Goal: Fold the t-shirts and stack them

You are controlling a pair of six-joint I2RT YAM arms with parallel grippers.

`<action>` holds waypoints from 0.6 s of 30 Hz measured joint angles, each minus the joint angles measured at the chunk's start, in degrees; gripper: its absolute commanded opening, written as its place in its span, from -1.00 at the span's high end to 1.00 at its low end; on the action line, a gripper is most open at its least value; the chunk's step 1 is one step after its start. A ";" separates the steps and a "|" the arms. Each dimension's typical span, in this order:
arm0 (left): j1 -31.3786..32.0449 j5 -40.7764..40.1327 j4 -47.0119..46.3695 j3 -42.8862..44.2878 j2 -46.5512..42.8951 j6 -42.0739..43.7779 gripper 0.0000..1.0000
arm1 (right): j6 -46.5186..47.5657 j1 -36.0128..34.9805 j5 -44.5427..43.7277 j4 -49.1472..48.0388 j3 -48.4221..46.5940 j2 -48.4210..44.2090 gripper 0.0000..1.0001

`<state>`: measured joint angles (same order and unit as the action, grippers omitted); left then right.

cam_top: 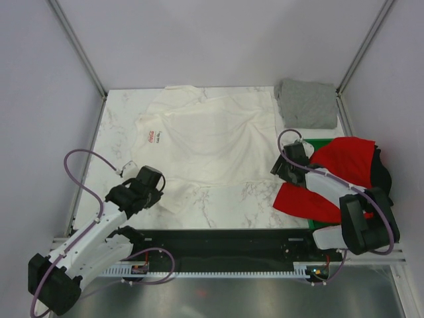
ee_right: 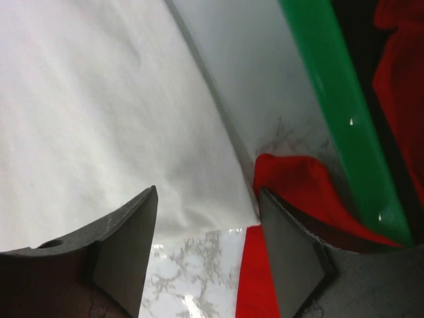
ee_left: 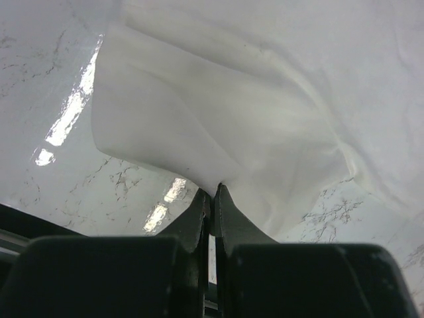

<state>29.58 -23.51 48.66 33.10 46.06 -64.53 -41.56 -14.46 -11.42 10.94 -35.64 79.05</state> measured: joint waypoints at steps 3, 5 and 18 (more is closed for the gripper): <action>0.00 0.11 0.00 0.00 -0.07 0.11 0.96 | -0.04 -1.77 0.66 2.80 2.14 -4.24 -0.42; 0.00 0.13 -0.09 -0.02 -0.07 0.13 0.96 | -0.09 -2.45 1.03 4.57 2.54 -5.95 -0.42; 0.00 1.11 -0.83 -0.74 -1.14 0.22 0.96 | 0.59 -2.58 0.35 4.94 1.20 -2.25 0.37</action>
<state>29.58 -22.39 47.83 32.36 44.93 -64.31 -40.97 -17.04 -11.07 15.88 -34.44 76.79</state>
